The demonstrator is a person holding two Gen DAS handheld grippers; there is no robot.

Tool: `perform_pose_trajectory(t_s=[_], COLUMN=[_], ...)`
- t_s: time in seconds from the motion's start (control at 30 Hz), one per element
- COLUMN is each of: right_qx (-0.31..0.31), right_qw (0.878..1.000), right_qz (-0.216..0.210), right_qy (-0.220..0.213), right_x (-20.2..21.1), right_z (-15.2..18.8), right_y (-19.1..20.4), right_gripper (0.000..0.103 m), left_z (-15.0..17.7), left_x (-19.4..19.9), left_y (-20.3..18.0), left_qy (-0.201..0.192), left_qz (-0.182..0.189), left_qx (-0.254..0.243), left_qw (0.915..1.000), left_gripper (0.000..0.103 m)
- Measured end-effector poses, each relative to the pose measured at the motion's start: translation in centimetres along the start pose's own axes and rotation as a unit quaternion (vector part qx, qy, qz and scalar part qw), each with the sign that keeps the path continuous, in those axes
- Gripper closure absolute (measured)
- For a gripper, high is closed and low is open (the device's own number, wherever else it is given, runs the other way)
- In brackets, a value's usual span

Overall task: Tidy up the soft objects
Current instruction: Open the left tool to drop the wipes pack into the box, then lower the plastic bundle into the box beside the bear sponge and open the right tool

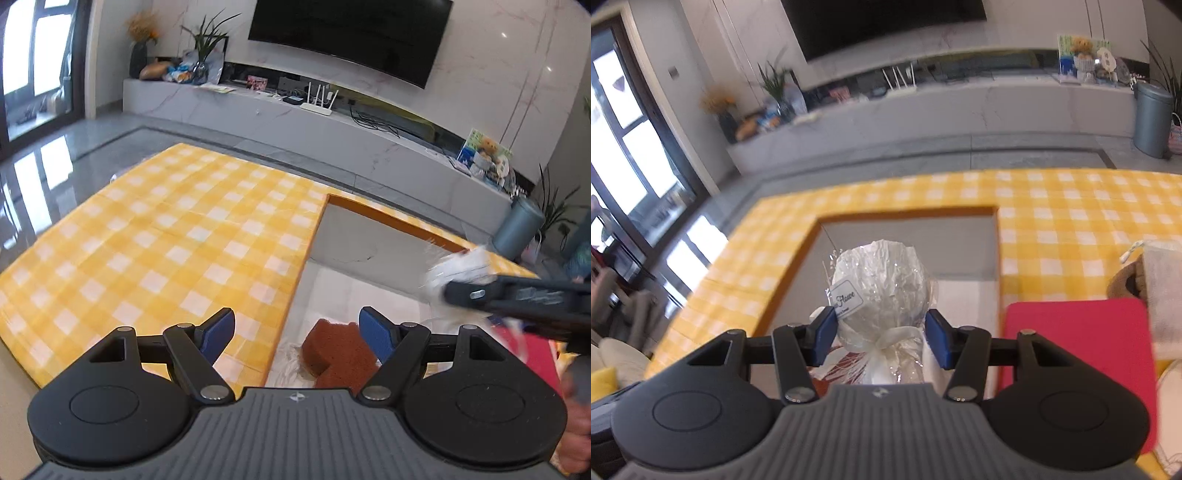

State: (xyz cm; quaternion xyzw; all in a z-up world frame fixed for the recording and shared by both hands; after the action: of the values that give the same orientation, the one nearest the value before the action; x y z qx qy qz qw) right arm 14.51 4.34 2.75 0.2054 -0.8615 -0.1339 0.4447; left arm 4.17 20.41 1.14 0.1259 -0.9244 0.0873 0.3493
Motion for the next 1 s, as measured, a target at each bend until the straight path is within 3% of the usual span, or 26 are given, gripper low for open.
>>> perform_pose_trajectory(t_s=[0.13,0.2,0.27,0.33,0.47,0.67,0.8,0.93,1.0], right_qx=[0.089,0.158,0.186,0.192,0.192,0.271,0.236,0.271,0.275], right_qw=[0.995,0.983,0.973,0.967,0.963,0.934,0.940,0.927,0.926], right_qz=[0.052,0.078,0.108,0.124,0.155,0.165,0.163,0.177,0.176], right_qy=[0.015,0.046,0.088,0.112,0.111,0.162,0.183,0.192,0.190], right_x=[-4.1,-6.7,-9.0,-10.6,-12.4,-13.1,-12.0,-11.5,-11.3], right_z=[0.6,1.0,1.4,1.5,1.5,3.7,4.2,5.3,5.2], right_y=[1.9,2.6,2.4,1.9,0.9,1.3,0.5,0.8,0.8], right_gripper=[0.050,0.050,0.050,0.050,0.050,0.050,0.050,0.050,0.050], left_z=[0.3,0.3,0.3,0.5,0.7,0.9,0.9,0.9,0.9], left_x=[-0.2,-0.4,-0.7,-1.3,-2.0,-2.1,-2.3,-2.3,-2.2], left_y=[0.9,1.4,1.7,2.0,2.4,2.4,2.2,1.8,1.6], left_qy=[-0.003,-0.006,-0.009,0.001,0.013,0.016,0.018,0.018,0.017], left_qz=[-0.014,-0.024,-0.033,-0.031,-0.031,-0.036,-0.035,-0.035,-0.034], left_qx=[0.001,0.000,0.000,0.005,0.016,0.014,0.010,0.003,-0.002], left_qw=[0.9999,0.9997,0.9994,0.9995,0.9993,0.9992,0.9992,0.9992,0.9993], left_gripper=[0.013,0.013,0.013,0.013,0.013,0.013,0.013,0.013,0.013])
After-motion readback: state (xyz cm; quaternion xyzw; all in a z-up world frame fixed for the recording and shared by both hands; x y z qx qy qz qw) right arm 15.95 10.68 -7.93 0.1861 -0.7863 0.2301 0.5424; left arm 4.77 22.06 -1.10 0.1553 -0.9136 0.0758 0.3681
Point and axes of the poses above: each gripper's, at about its wrist camera, not at the fingertips, and x roughly against the way its jaws point, y to its left, z to its underside, the point moved 6 cm from there along -x, roughly the way its jaws point, and after that the axes turned 12 degrees about -x, right-handed, at the moved point
